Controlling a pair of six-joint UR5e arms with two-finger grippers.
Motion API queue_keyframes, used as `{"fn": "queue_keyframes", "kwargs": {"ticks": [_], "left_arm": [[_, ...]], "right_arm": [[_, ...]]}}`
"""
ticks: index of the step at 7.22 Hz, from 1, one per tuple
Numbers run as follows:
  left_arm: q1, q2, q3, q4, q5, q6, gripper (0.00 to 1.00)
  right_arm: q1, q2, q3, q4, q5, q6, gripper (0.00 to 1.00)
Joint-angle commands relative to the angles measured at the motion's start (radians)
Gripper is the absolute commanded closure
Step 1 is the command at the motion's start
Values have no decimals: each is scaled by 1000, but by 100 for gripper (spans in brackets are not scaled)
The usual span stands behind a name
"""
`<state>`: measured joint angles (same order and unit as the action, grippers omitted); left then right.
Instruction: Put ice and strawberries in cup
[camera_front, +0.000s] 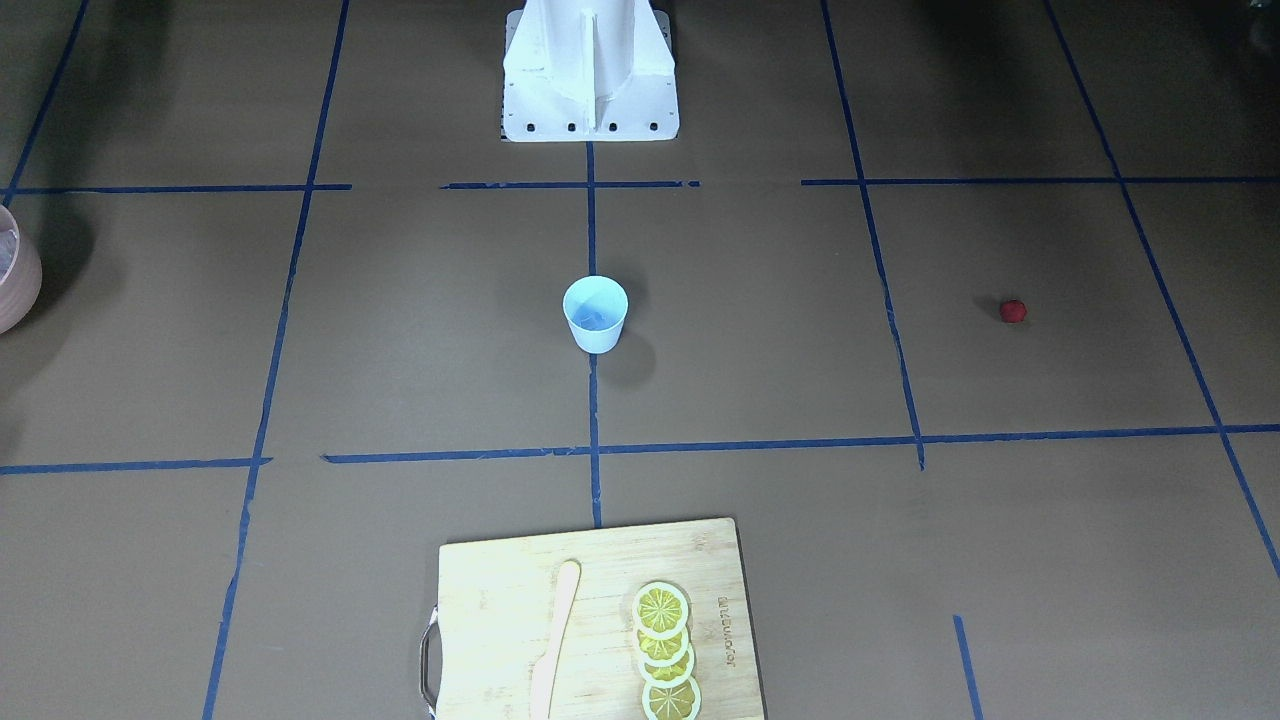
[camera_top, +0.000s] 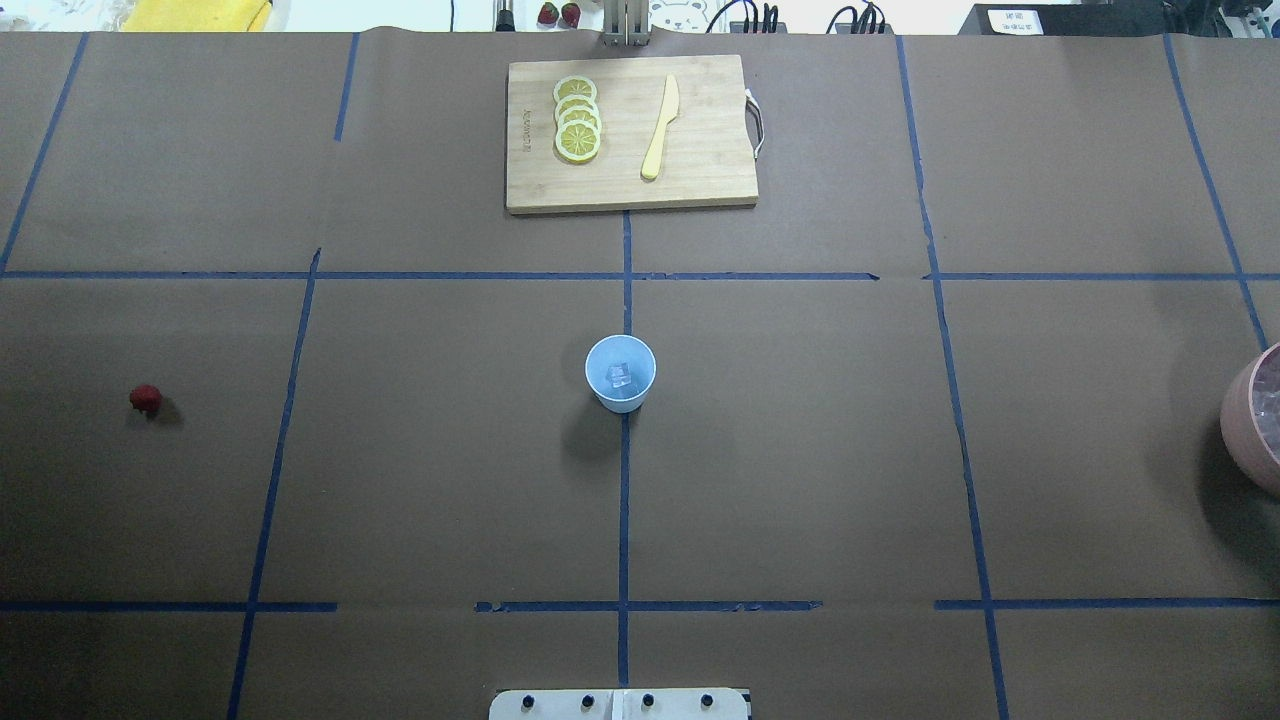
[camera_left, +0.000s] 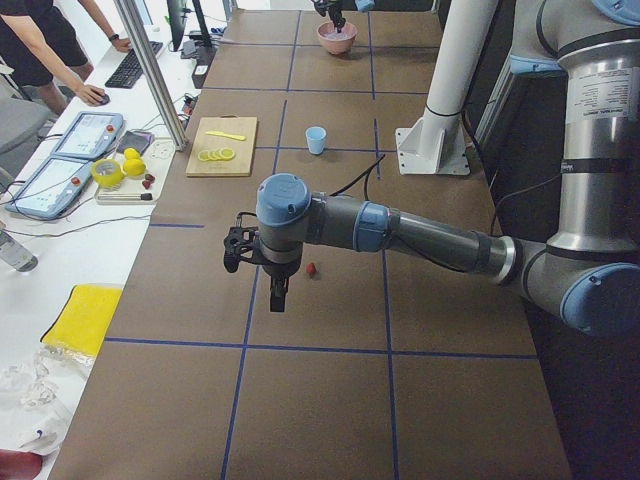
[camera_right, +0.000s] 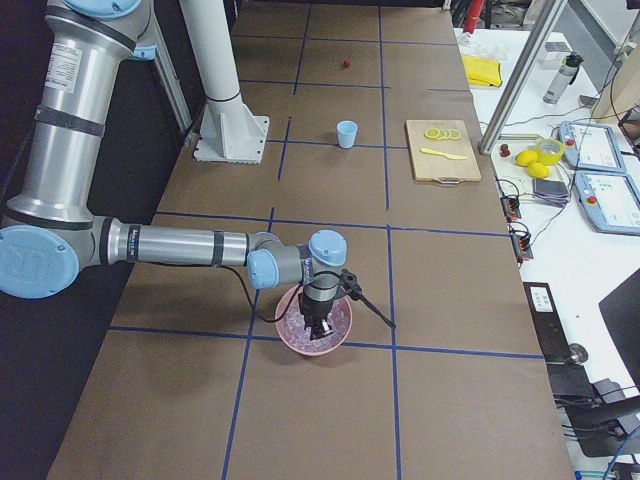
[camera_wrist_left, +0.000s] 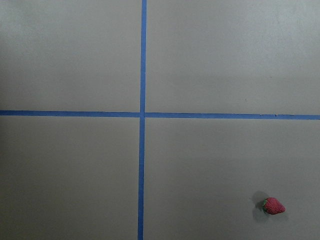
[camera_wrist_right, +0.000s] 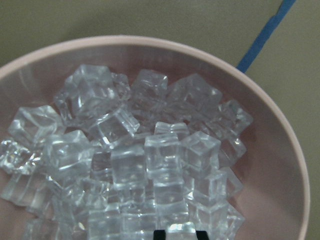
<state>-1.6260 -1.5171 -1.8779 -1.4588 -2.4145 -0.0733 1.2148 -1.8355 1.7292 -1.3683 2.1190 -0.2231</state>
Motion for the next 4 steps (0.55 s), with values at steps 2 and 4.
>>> {"fn": "queue_keyframes", "kwargs": {"ticks": [2,4], "left_arm": [[0,0,-3,0,0,-2,0],[0,0,-3,2,0,-3,0]], "right_arm": [[5,1,45,-17,-1,-1,100],[32,39,242,-261,4,-1,100]]}}
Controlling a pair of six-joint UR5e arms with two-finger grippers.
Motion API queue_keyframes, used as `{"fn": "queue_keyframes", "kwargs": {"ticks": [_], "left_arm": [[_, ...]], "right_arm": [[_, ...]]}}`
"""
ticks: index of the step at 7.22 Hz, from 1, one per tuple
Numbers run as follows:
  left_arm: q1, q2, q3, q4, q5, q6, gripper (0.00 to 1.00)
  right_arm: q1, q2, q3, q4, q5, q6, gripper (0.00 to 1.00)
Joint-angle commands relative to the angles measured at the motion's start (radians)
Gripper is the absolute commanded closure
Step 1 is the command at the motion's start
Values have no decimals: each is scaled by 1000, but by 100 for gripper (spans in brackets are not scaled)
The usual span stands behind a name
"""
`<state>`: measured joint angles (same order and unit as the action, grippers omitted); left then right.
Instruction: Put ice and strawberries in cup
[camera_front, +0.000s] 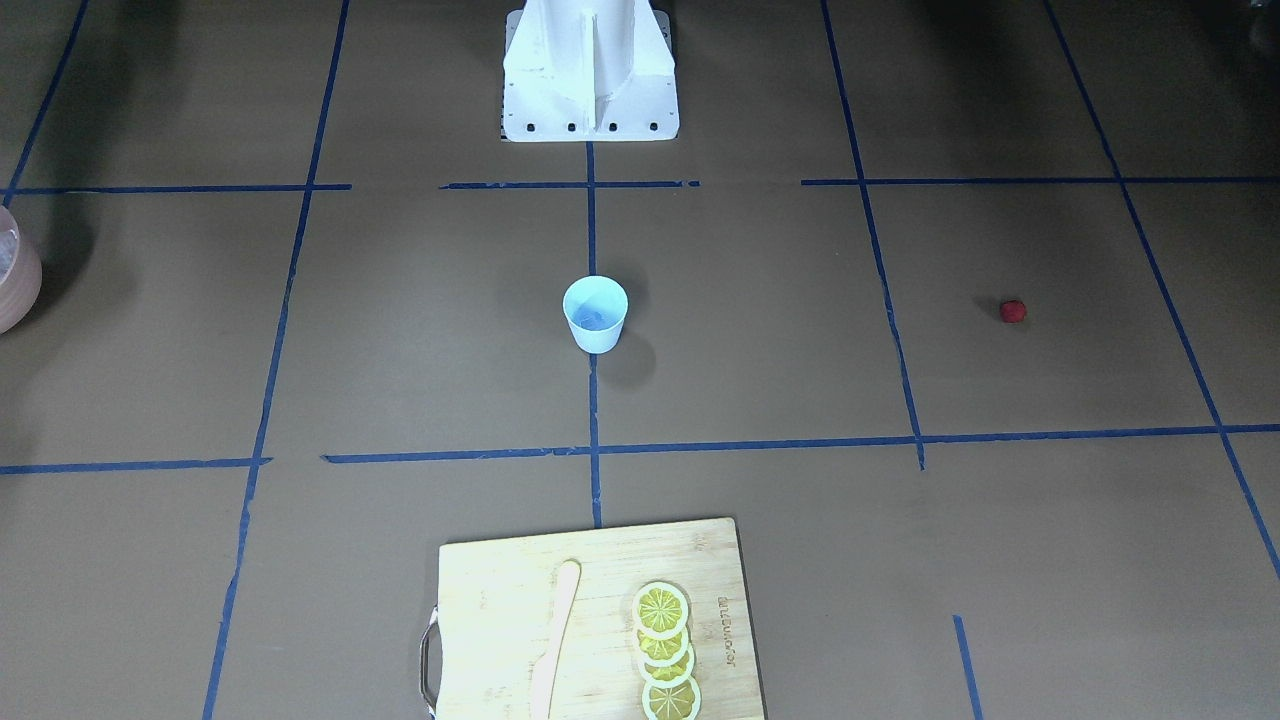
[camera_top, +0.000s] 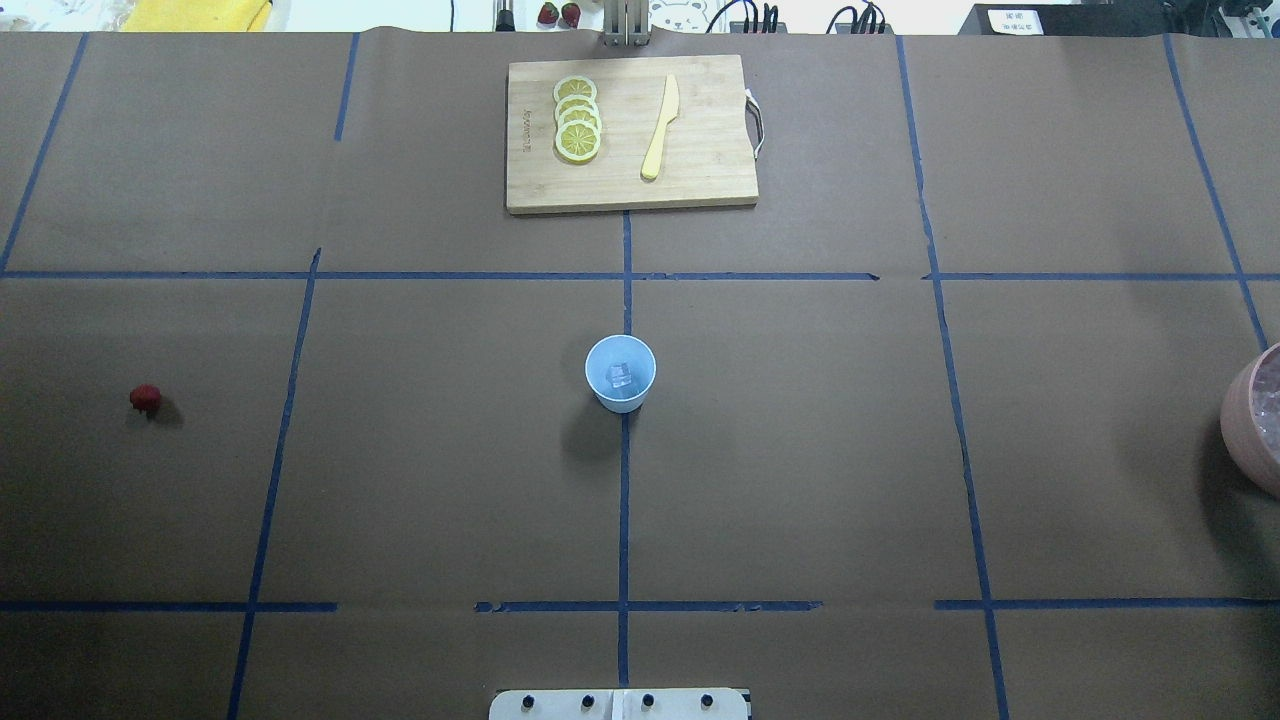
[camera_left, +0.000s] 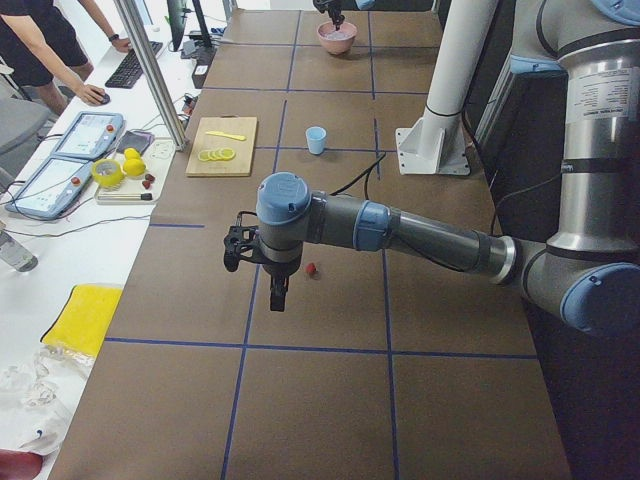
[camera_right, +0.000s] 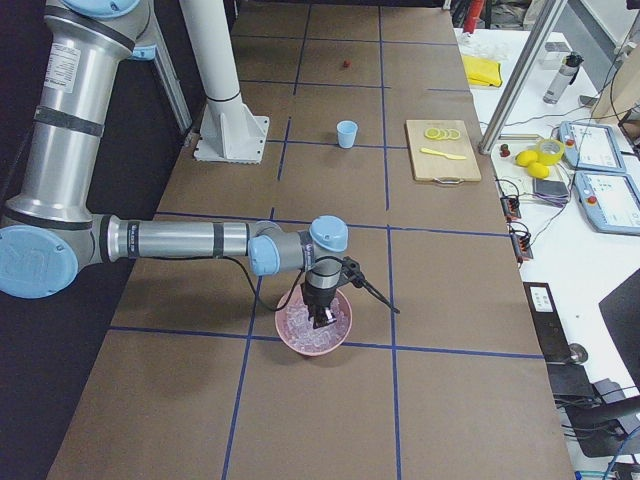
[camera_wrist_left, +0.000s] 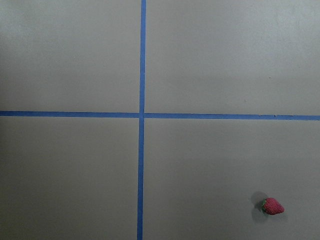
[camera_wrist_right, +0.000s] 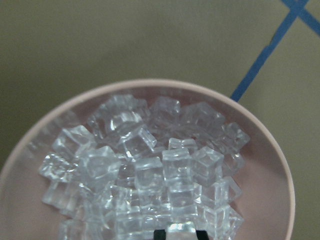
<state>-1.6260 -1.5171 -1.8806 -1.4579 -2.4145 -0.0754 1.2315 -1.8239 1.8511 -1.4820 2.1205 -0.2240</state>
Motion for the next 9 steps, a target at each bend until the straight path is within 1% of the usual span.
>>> {"fn": "queue_keyframes", "kwargs": {"ticks": [1,2,3,4,5,6,7,8,9], "left_arm": [[0,0,0,1,0,-1,0],[0,0,0,1,0,-1,0],[0,0,0,-4,3,-4,0],[3,0,1,-7,6,-4,0],[9,0,1,-9,12,-3,0],[18,-2,4,-10,17,-1,0],[37,-3,5,-12,15,2,0],[51,-15,3,-12,15,-3,0],[54,-17,1,-13,15,-1,0]], "right_arm": [[26,108,193,-302,7,3,100],[29,212,230,-422,15,17,100],[42,351,235,-560,60,21,100],[42,483,232,-680,64,50,100],[31,605,227,-760,68,146,100],[-15,668,227,-773,100,241,100],[-94,716,226,-764,104,388,100],[-175,789,209,-761,102,549,100],[-282,855,200,-738,89,703,100]]}}
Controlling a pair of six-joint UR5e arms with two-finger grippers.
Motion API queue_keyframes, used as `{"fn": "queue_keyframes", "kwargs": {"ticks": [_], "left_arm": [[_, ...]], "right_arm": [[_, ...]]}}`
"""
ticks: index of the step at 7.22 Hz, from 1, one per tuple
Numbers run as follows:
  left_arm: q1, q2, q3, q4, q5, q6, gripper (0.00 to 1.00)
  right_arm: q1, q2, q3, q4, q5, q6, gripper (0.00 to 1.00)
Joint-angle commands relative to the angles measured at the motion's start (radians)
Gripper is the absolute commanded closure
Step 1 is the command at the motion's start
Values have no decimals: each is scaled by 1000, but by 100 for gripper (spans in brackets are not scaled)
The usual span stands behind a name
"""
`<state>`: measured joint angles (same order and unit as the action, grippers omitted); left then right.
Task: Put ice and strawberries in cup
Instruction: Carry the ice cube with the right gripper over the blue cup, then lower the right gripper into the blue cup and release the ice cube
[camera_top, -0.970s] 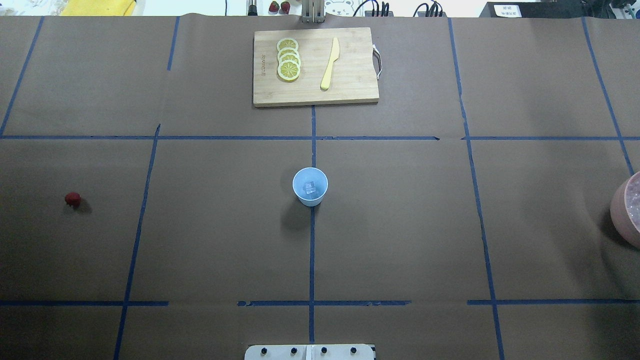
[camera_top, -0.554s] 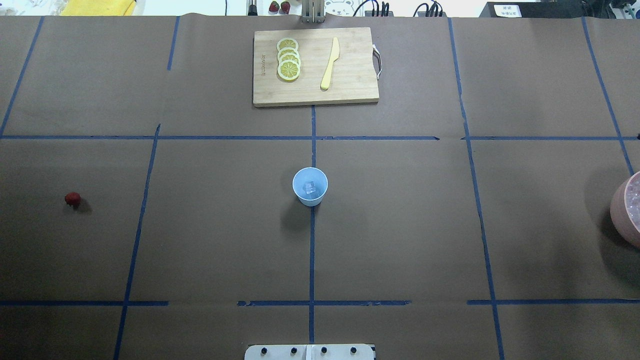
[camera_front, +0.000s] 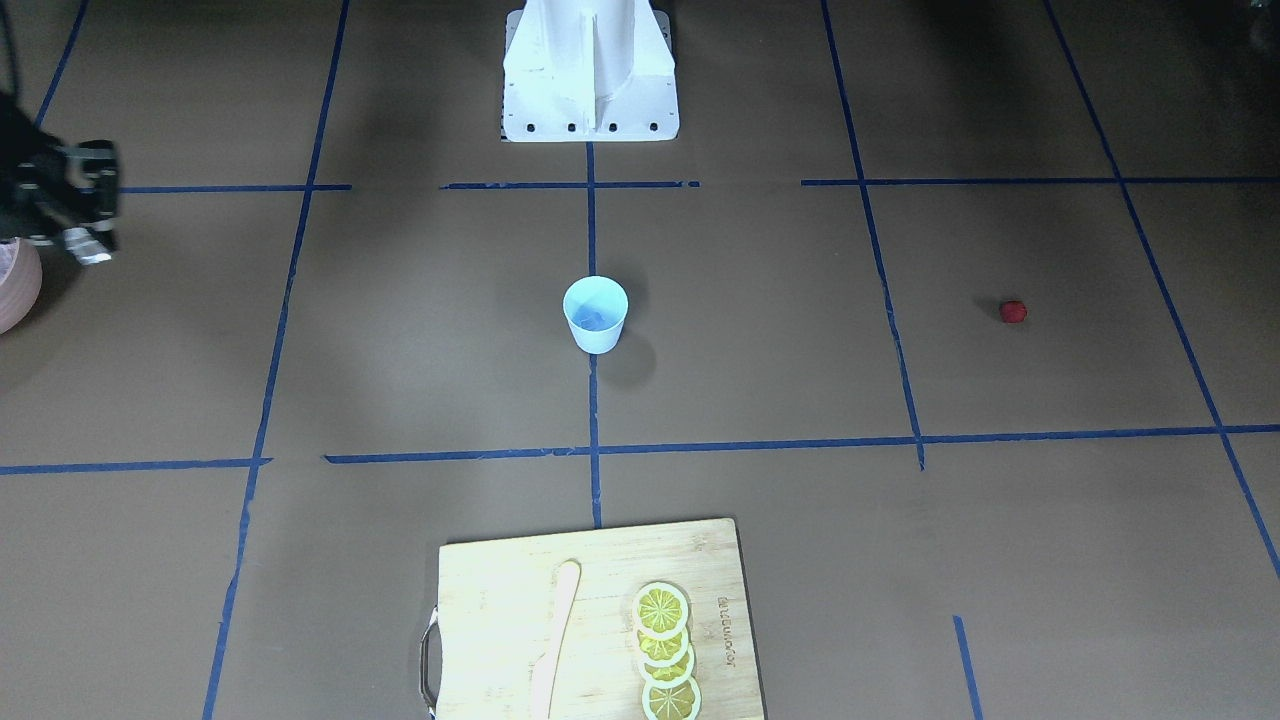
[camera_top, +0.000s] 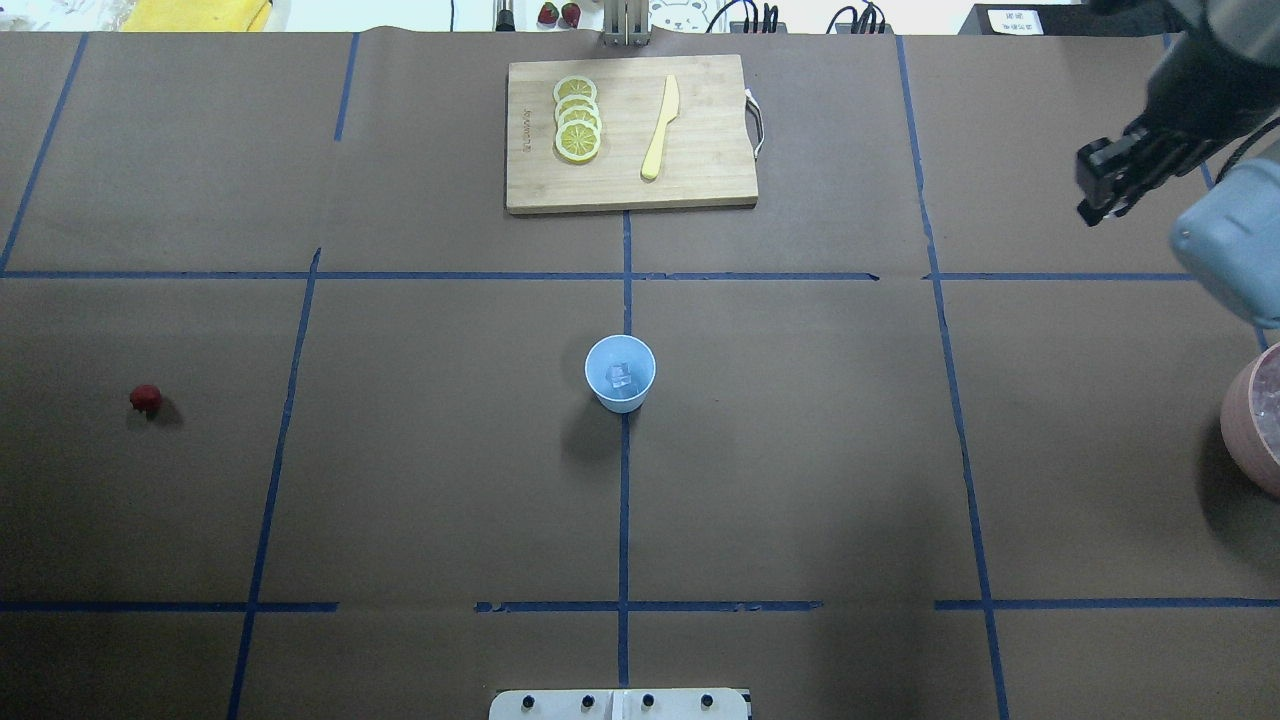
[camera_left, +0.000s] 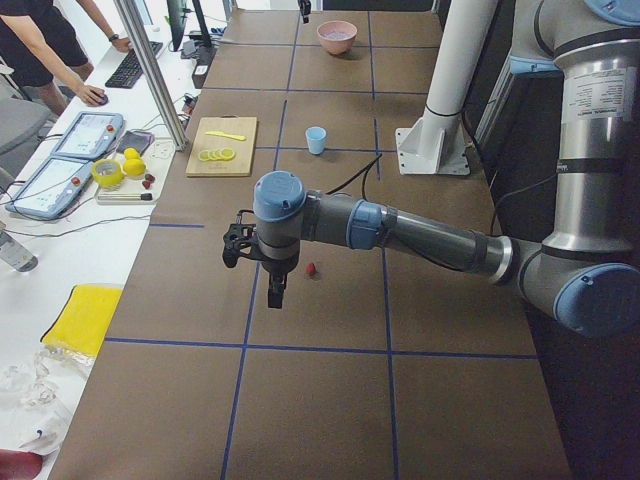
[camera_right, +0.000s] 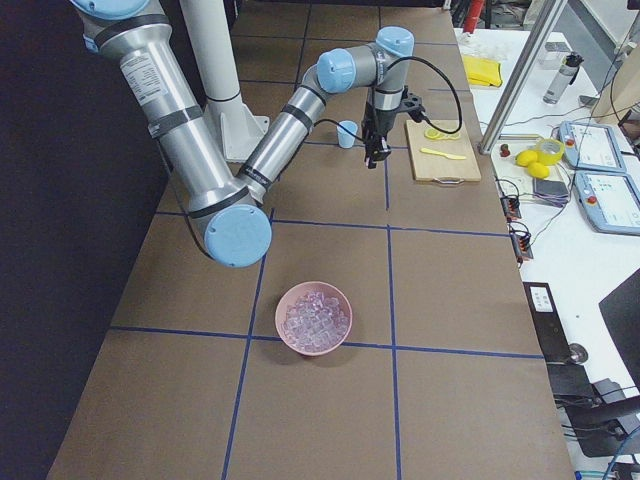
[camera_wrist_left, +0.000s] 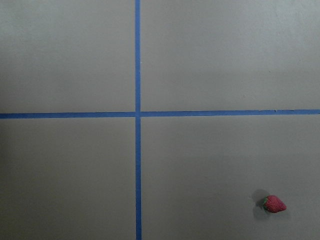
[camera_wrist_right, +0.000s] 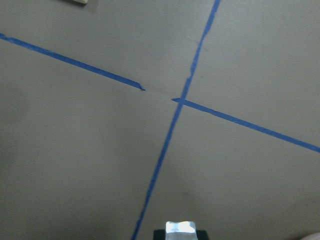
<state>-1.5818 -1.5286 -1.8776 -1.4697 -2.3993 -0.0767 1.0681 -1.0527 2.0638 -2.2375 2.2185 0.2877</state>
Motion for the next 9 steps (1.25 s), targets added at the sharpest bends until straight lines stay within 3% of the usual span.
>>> {"fn": "queue_keyframes", "kwargs": {"ticks": [1,5,6,8,9], "left_arm": [[9,-7,0,-1,0,3,0],[23,-7,0,-1,26,-2,0],[28,-7,0,-1,26,0,0],[28,-8,0,-1,26,-2,0],[28,-10,0,-1,26,-2,0]], "right_arm": [[-199,126,-64,132,-43,329,100],[-424,366,-366,301,-186,703,100],[-457,405,-446,350,-207,749,100],[-500,419,-509,425,-255,800,100],[-510,460,-596,467,-261,800,100]]}}
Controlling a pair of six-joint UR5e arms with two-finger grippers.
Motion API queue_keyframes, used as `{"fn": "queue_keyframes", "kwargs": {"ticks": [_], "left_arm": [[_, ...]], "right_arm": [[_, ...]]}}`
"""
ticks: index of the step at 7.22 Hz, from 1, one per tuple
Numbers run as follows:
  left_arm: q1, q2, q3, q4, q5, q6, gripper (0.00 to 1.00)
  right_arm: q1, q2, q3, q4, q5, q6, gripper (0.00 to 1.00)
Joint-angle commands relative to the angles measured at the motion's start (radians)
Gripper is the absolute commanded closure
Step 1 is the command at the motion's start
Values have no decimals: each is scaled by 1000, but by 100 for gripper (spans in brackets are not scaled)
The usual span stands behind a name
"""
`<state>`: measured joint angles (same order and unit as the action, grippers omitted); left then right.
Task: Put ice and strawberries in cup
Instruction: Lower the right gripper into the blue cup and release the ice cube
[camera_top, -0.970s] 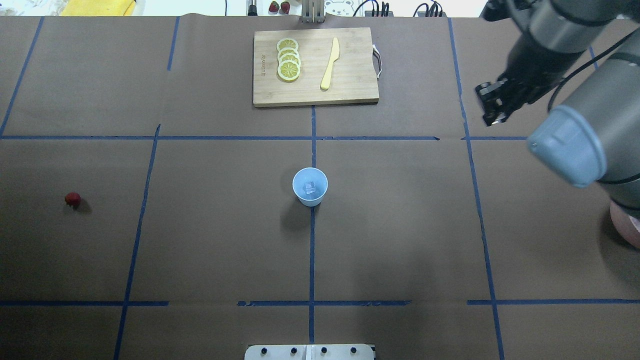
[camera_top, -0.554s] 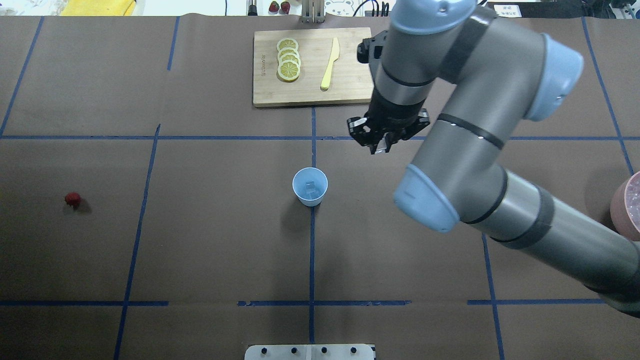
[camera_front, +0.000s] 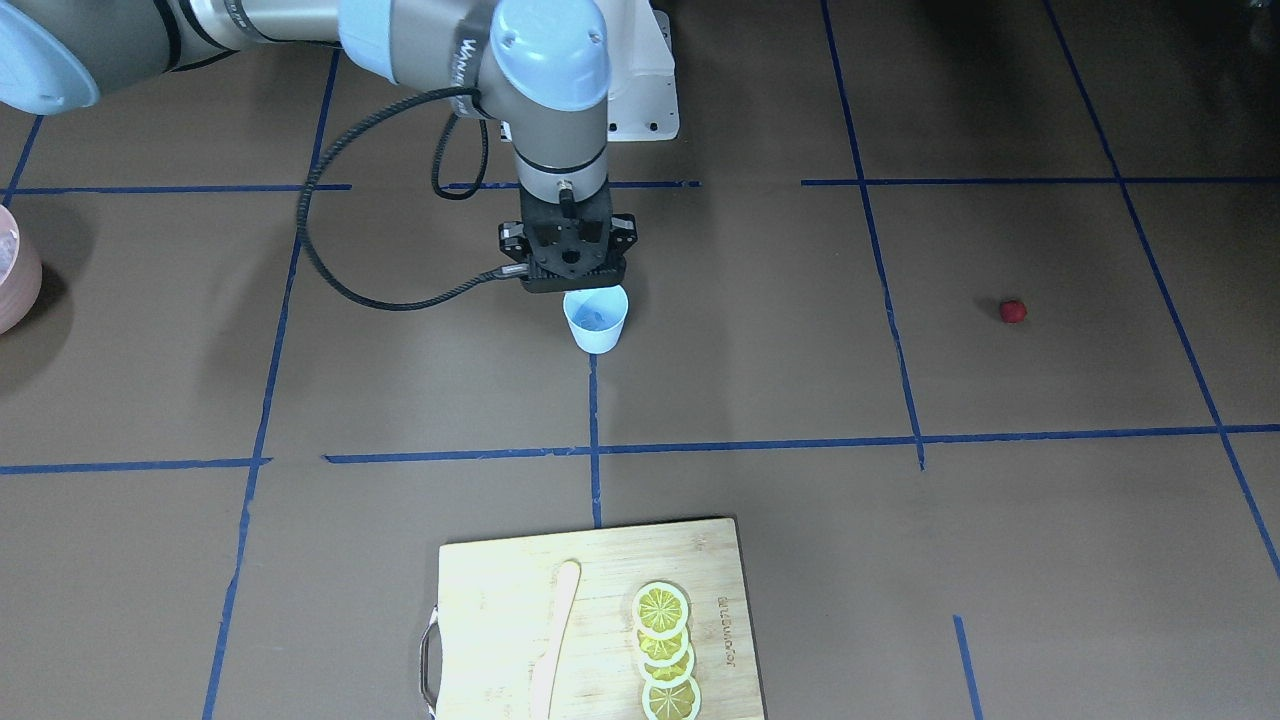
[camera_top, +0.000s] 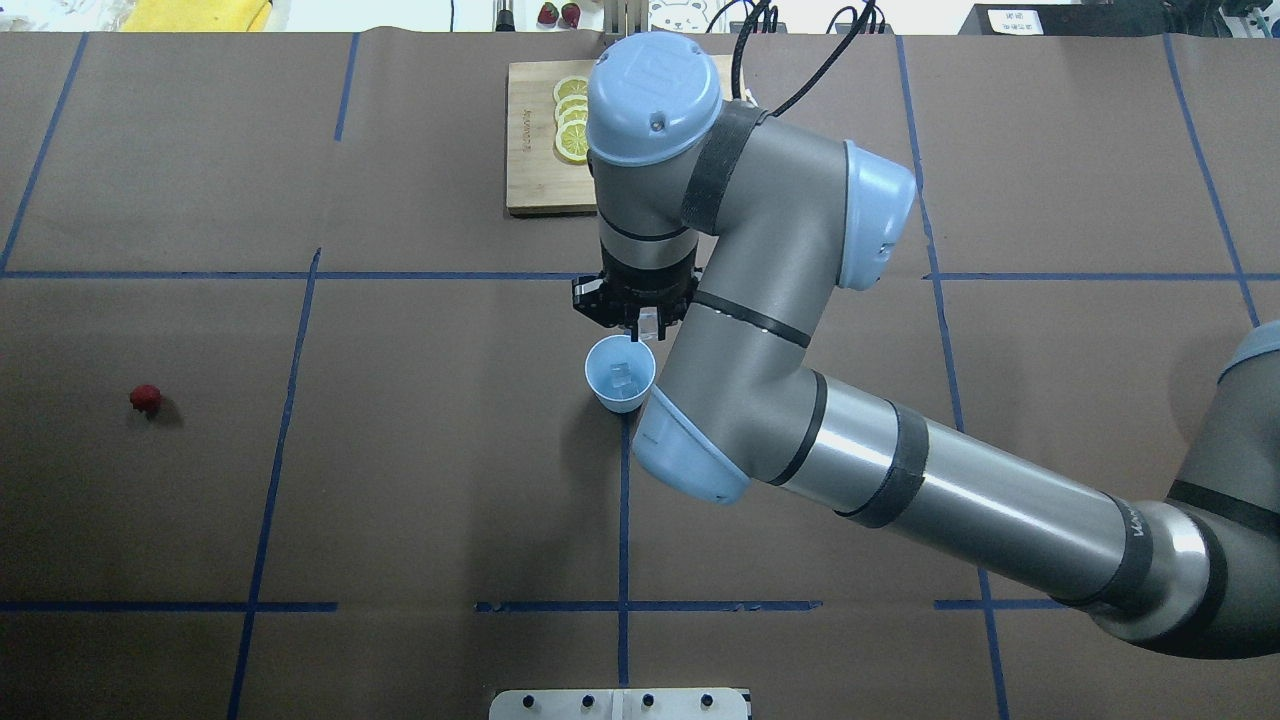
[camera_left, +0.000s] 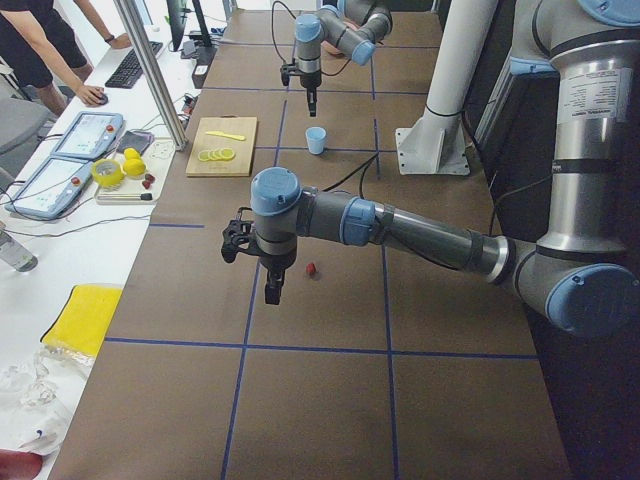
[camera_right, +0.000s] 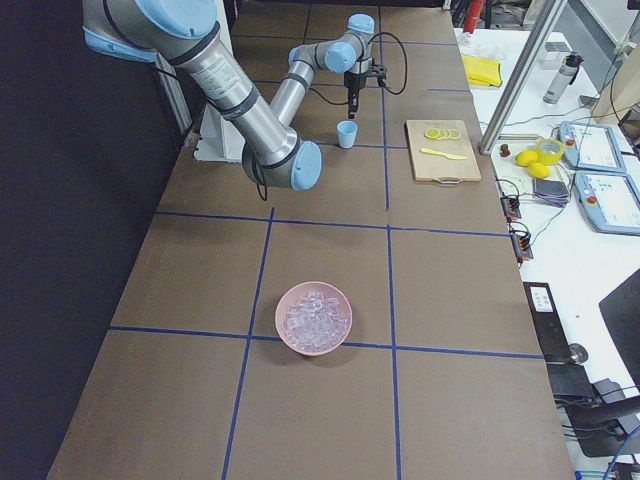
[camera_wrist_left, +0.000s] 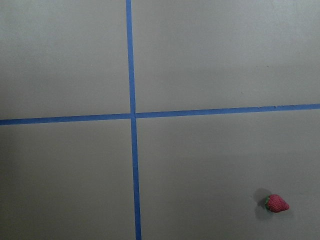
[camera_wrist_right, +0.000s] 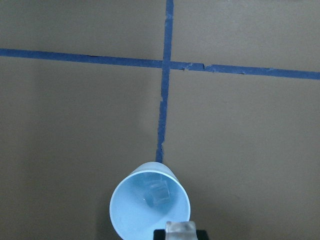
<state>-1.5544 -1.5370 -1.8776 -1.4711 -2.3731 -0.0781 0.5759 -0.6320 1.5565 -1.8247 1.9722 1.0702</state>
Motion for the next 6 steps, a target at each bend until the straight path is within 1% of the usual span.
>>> {"fn": "queue_keyframes", "kwargs": {"ticks": [1,2,3,4,5,6], "left_arm": [[1,-3,-1,-1,-1,-2,0],[1,-3,-2,-2,-2,-2,0],[1,-3,-2,-2,-2,-2,0],[1,-3,-2,-2,-2,-2,0],[1,-3,-2,-2,-2,-2,0],[1,-5,-2,0,-2,-2,0]], "right_arm": [[-25,58,-122,62,-18,25,98],[-30,55,-122,62,-19,25,97],[-33,52,-125,62,-19,25,91],[-33,49,-124,62,-26,25,81],[-36,41,-122,62,-27,25,79],[-36,37,-118,59,-27,25,75]]}}
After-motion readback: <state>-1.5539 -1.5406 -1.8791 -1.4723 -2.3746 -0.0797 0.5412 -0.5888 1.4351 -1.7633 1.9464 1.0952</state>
